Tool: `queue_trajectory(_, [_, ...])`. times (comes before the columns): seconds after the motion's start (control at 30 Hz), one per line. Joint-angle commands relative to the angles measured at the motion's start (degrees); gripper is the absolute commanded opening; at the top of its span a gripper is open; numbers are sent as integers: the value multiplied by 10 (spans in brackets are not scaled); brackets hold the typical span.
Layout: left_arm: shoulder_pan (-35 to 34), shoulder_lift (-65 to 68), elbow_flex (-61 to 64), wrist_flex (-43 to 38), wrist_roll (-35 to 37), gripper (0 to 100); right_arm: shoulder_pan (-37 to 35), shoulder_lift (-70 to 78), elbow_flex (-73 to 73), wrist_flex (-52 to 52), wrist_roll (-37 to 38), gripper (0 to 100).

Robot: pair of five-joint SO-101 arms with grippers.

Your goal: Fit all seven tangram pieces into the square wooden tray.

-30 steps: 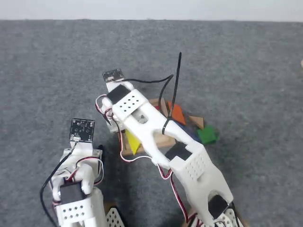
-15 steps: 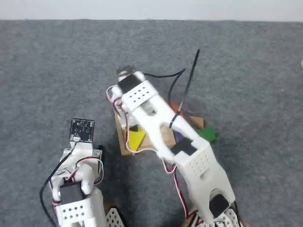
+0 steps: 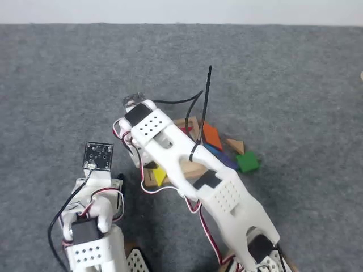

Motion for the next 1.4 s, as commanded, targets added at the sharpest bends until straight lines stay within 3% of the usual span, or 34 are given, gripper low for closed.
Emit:
queue_trajectory(0.0, [2,-11,-5,4,4,190,17,48,-50,-8,7,453])
queue_trajectory(0.23, [2,-11,-5,4,4,190,32,86,-161,29,24,453])
queue_trajectory(0.43, [2,-11,-5,4,4,190,56,16,-244,81,53,453])
queue_trajectory(0.63, [2,-11,-5,4,4,190,53,-199,-74,80,109,453])
queue_trajectory(0.83, [2,-11,-5,4,4,190,49,-455,221,74,165,453])
queue_trajectory(0.9, [2,-11,-5,4,4,190,25,-524,335,36,186,453])
queue_trajectory(1.0, [2,-11,-5,4,4,190,16,-604,512,-101,220,453])
queue_trajectory(1.17, [2,-11,-5,4,4,190,25,-605,652,-255,230,453])
queue_trajectory(1.37, [2,-11,-5,4,4,190,26,-488,627,-304,228,453])
